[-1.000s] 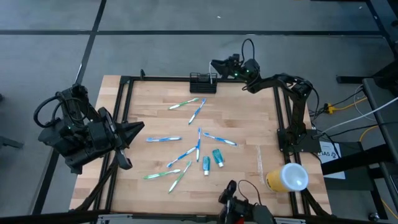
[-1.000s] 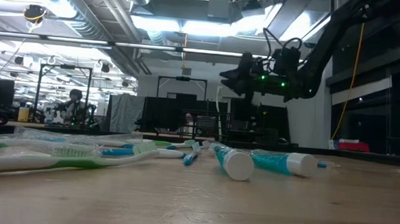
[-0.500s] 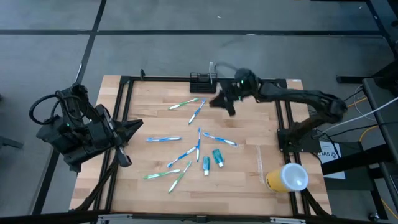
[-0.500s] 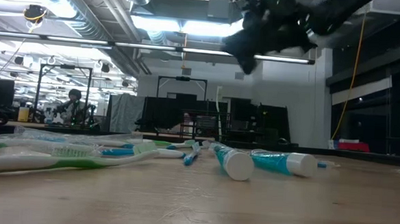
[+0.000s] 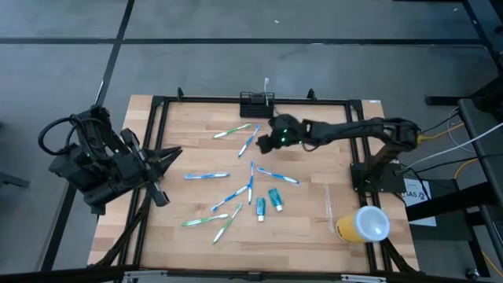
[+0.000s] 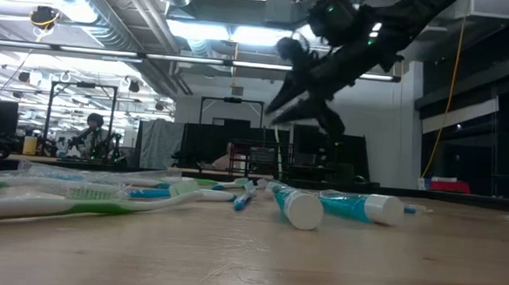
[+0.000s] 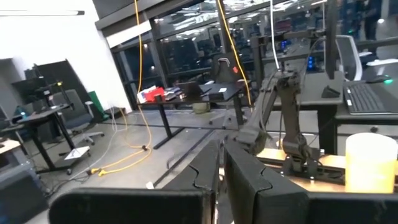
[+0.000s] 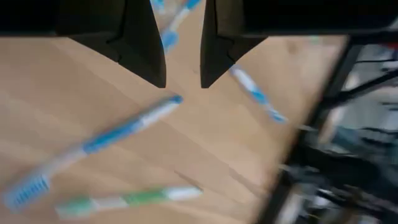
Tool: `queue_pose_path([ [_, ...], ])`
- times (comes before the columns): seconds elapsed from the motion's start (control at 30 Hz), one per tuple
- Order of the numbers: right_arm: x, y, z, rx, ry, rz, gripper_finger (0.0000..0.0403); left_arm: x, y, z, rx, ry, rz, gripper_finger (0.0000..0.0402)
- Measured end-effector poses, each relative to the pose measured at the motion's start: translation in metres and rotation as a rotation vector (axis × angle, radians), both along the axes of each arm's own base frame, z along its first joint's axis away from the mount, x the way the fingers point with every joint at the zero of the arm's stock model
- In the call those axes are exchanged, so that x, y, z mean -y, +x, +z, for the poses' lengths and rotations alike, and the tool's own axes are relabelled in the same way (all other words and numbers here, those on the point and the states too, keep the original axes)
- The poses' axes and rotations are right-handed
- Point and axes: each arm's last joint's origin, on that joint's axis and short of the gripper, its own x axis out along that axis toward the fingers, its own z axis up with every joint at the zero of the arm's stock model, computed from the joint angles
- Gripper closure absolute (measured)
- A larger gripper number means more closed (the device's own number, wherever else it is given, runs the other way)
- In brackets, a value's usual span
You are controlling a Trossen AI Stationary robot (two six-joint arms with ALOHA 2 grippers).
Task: Pick & Place toothbrushing station
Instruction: Put the blue toothbrush into the wire organizer
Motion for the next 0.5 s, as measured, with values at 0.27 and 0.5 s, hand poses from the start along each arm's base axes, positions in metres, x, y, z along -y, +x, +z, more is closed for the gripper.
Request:
queue_pose_path([
  [0.27, -0.04, 0.007, -0.003, -0.135, 0.074, 0.259, 0.0302, 0.009, -0.009, -0.001, -0.008, 0.012, -0.056, 0.0382],
  [0.5, -0.105, -0.009, 0.018, -0.415, -0.174, 0.798, 0.0302, 0.016, -0.015, -0.003, -0.029, 0.047, -0.096, 0.0382],
])
